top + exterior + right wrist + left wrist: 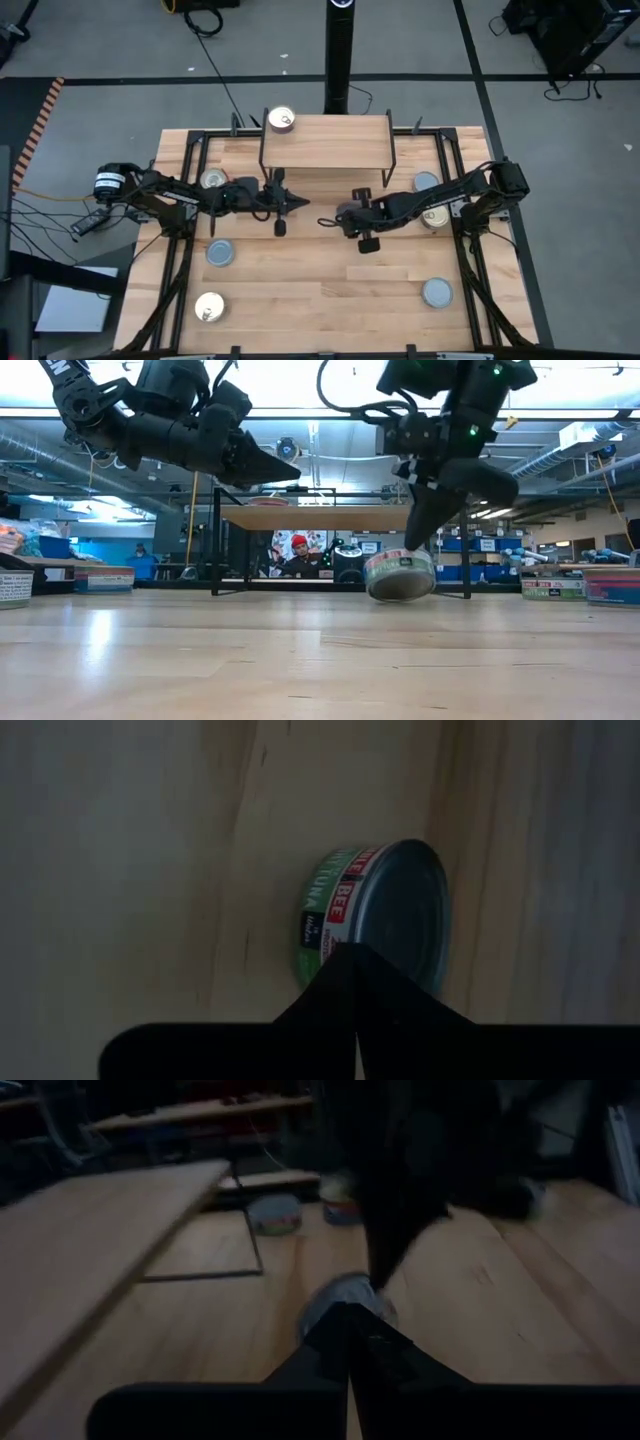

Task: Stack canned seafood by type on shelf
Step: Put the center green tuna can on the shelf

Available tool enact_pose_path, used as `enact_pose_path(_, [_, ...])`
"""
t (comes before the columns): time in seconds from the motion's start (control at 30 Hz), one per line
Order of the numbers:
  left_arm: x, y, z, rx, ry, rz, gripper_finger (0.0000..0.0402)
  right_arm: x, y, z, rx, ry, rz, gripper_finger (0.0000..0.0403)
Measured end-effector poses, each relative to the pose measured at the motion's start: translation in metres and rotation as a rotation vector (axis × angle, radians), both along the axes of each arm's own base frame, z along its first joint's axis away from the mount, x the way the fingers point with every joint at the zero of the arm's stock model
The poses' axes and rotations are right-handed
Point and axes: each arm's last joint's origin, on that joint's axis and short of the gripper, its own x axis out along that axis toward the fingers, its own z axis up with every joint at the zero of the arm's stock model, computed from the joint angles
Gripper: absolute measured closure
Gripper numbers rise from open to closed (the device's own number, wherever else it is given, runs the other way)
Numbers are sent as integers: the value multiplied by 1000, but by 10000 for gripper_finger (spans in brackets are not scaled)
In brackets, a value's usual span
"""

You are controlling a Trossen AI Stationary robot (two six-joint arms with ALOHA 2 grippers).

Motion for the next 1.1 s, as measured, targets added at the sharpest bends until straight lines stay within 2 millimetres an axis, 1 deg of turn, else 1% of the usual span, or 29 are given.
enact_pose_path(0.1, [0,-8,-4,50,43,-52,381,1,0,2,-1,-6,1,402])
enact_pose_path(0.17, [0,-16,-5,87,52,-56,365,2,0,3,-1,-10,0,402])
enact_pose_path(0.33, [4,-32,-11,143,87,-38,302,2,0,3,-3,-14,-6,402])
enact_pose_path(0.5, [25,-43,-25,177,149,8,233,2,0,3,-3,-16,-8,402])
enact_pose_path(0.63, [45,-47,-36,255,192,31,196,2,0,3,44,-23,-40,400])
enact_pose_path(0.77, [61,-48,-40,273,204,32,181,1,2,2,156,-5,-41,369])
enact_pose_path(0.93, [71,-49,-43,274,208,31,178,-3,2,-7,136,7,-38,320])
enact_pose_path(1.0, [71,-49,-44,275,217,30,178,-7,-1,-13,129,28,-45,312])
enact_pose_path(1.1, [71,-49,-44,275,215,30,178,-7,-3,-18,101,9,-46,313])
